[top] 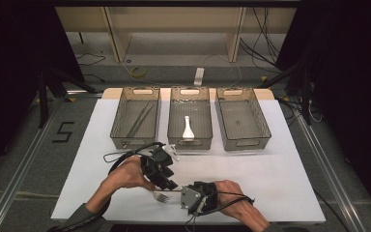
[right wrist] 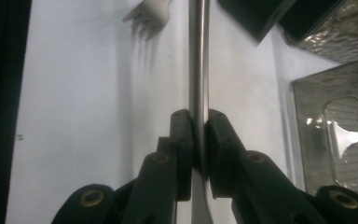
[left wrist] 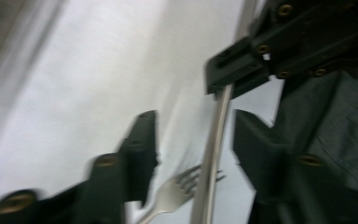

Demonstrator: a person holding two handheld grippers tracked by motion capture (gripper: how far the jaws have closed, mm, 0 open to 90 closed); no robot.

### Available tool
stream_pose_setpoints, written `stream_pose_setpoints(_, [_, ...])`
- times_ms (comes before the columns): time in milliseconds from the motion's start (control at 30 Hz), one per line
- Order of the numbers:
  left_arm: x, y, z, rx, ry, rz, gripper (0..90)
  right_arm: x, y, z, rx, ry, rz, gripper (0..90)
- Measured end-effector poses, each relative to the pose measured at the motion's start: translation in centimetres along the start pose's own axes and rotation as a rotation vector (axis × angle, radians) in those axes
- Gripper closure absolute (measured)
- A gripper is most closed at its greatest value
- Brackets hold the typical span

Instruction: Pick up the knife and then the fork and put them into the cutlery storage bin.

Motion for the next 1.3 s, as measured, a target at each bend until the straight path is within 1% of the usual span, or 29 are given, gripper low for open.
stream_pose_setpoints(33, [0.2, -0.3, 0.2, -0.011, -0.01, -0.005, 39.0, -0.1, -0.1, 0.1, 0.003, 0.022, 0.008, 82.9])
stream_pose_setpoints(67, [0.3, -0.5, 0.3, -0.021, -0.014, -0.007, 36.9, -0.2, -0.2, 0.3, 0.009, 0.022, 0.011, 82.9])
stream_pose_setpoints(100, [0.4, -0.8, 0.5, -0.048, -0.017, -0.021, 34.1, -0.3, -0.3, 0.5, 0.014, 0.032, 0.009, 83.0])
stream_pose_setpoints(133, [0.5, -1.1, 0.7, -0.066, -0.019, -0.029, 30.6, -0.5, -0.3, 0.8, 0.015, 0.045, 0.019, 82.9])
stream_pose_setpoints(200, [0.7, -1.6, 1.0, -0.104, -0.019, -0.067, 26.6, -0.9, -0.5, 1.2, 0.025, 0.069, 0.027, 83.0])
stream_pose_setpoints(233, [0.8, -1.9, 1.2, -0.114, -0.027, -0.076, 25.1, -1.1, -0.5, 1.5, 0.021, 0.103, 0.031, 83.0])
stream_pose_setpoints(267, [0.9, -2.2, 1.4, -0.13, -0.037, -0.081, 23.8, -1.4, -0.6, 1.9, 0.034, 0.1, 0.036, 82.9])
stream_pose_setpoints(300, [1.0, -2.5, 1.7, -0.158, -0.054, -0.079, 22.7, -1.7, -0.5, 2.2, 0.031, 0.122, 0.035, 83.0])
stream_pose_setpoints(333, [1.2, -2.6, 1.9, -0.17, -0.056, -0.08, 22.0, -2.0, -0.6, 2.5, 0.039, 0.152, 0.035, 82.9])
stream_pose_setpoints(367, [1.3, -2.8, 2.2, -0.197, -0.071, -0.08, 20.8, -2.2, -0.7, 2.8, 0.038, 0.167, 0.038, 83.0])
stream_pose_setpoints(400, [1.4, -2.8, 2.4, -0.215, -0.075, -0.086, 19.9, -2.5, -0.8, 3.1, 0.037, 0.191, 0.036, 83.0])
stream_pose_setpoints(433, [1.6, -2.8, 2.7, -0.236, -0.078, -0.094, 19.2, -2.8, -0.9, 3.4, 0.032, 0.2, 0.032, 83.0])
stream_pose_setpoints(500, [2.0, -2.8, 3.4, -0.259, -0.104, -0.103, 18.9, -3.4, -1.3, 3.9, 0.023, 0.239, 0.03, 83.0])
stream_pose_setpoints(567, [2.3, -2.6, 3.9, -0.264, -0.128, -0.106, 18.5, -4.1, -1.6, 4.4, 0.004, 0.317, 0.03, 83.0])
stream_pose_setpoints(600, [2.6, -2.5, 4.3, -0.266, -0.133, -0.117, 18.3, -4.5, -1.8, 4.7, 0.005, 0.337, 0.026, 83.1])
stream_pose_setpoints(667, [3.0, -2.2, 4.9, -0.276, -0.146, -0.126, 18.5, -5.6, -2.1, 5.4, -0.006, 0.404, 0.027, 83.0])
stream_pose_setpoints(700, [3.4, -2.0, 5.2, -0.279, -0.155, -0.143, 18.6, -6.0, -2.3, 5.7, -0.009, 0.424, 0.025, 83.0])
stream_pose_setpoints(733, [3.7, -1.9, 5.6, -0.287, -0.168, -0.163, 18.6, -6.5, -2.4, 6.0, -0.015, 0.46, 0.016, 83.0])
stream_pose_setpoints(767, [4.0, -1.6, 5.9, -0.297, -0.184, -0.165, 18.6, -7.0, -2.6, 6.3, -0.02, 0.493, 0.012, 83.0])
stream_pose_setpoints(800, [4.1, -1.5, 6.2, -0.3, -0.188, -0.165, 18.1, -7.6, -2.9, 6.8, -0.028, 0.53, 0.005, 83.0])
stream_pose_setpoints(867, [4.1, -1.2, 6.8, -0.301, -0.203, -0.169, 17.6, -8.4, -3.2, 7.4, -0.026, 0.56, 0.002, 83.0])
stream_pose_setpoints(933, [4.0, -1.0, 7.1, -0.298, -0.2, -0.166, 17.2, -9.2, -3.6, 8.0, -0.024, 0.587, 0.004, 83.1])
stream_pose_setpoints(1000, [3.8, -0.8, 7.4, -0.292, -0.196, -0.169, 17.1, -10.1, -3.8, 8.8, -0.03, 0.63, -0.01, 83.1])
stream_pose_setpoints(1067, [3.7, -0.6, 7.6, -0.288, -0.199, -0.169, 17.1, -10.9, -3.8, 9.4, -0.023, 0.663, -0.019, 83.2])
stream_pose_setpoints(1100, [3.6, -0.5, 7.8, -0.286, -0.201, -0.169, 17.1, -11.3, -3.8, 9.7, -0.016, 0.69, -0.023, 83.2])
stream_pose_setpoints(1167, [3.4, -0.4, 8.0, -0.288, -0.198, -0.178, 17.1, -12.6, -3.8, 10.4, -0.011, 0.74, -0.026, 83.2])
stream_pose_setpoints(1200, [3.3, -0.3, 8.1, -0.297, -0.201, -0.179, 17.1, -13.4, -3.8, 10.9, -0.02, 0.765, -0.031, 83.2])
stream_pose_setpoints(1233, [3.2, -0.3, 8.2, -0.303, -0.2, -0.181, 17.1, -13.9, -3.8, 11.1, -0.025, 0.786, -0.037, 83.2])
stream_pose_setpoints(1300, [3.2, -0.2, 8.4, -0.309, -0.205, -0.175, 16.7, -15.3, -3.8, 11.5, -0.026, 0.817, -0.03, 83.2])
Point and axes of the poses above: each handheld gripper's, and its own axes: y roughly forward along the jaws, z roughly out of its underside, x roughly to its left, the point moved 1 cm from there along y, roughly forward along the jaws, and after that the axes turned 9 degrees about x, right-handed, at the moved point
